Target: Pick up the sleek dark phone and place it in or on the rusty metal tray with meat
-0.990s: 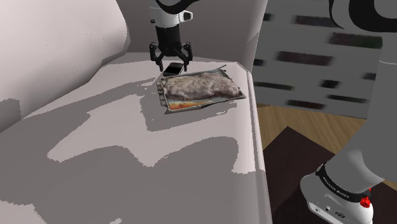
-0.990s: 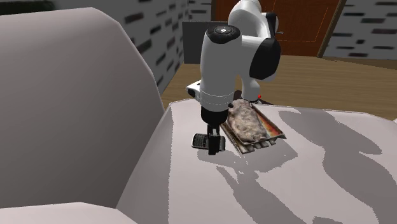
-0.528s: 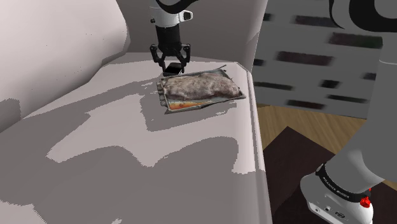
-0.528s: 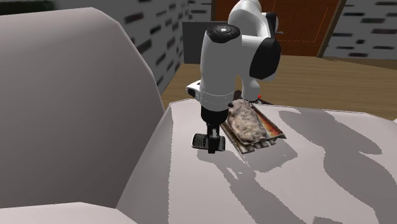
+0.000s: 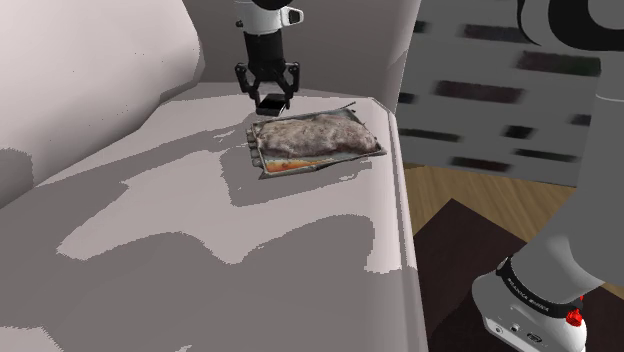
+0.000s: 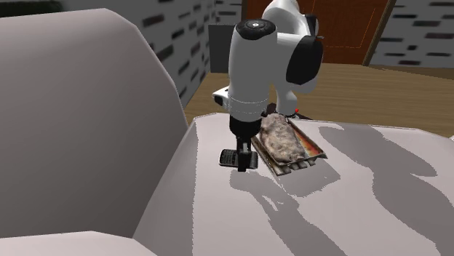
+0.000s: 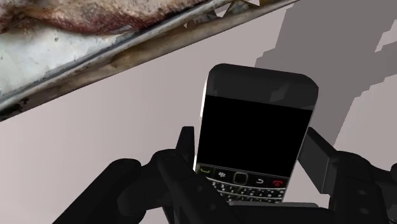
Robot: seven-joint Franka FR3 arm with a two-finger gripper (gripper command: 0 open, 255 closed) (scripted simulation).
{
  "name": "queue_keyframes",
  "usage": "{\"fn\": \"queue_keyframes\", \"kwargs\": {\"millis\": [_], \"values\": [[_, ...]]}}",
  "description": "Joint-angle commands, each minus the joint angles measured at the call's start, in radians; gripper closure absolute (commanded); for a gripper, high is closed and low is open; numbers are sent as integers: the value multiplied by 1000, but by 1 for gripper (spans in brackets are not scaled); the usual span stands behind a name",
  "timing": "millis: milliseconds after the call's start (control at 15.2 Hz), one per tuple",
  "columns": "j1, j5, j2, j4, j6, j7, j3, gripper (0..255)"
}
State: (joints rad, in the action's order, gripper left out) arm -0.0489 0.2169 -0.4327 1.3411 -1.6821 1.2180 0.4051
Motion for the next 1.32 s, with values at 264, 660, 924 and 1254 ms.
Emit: {"fn": "queue_keyframes", "kwargs": {"millis": [264, 660, 924, 1254], "values": [[-13, 2, -9, -96, 87, -5, 2, 255], [-33, 10, -33, -215, 181, -11, 1, 255], [-52, 20, -60, -314, 253, -16, 0, 255], [-87, 41, -115, -474, 357, -24, -6, 255]]}}
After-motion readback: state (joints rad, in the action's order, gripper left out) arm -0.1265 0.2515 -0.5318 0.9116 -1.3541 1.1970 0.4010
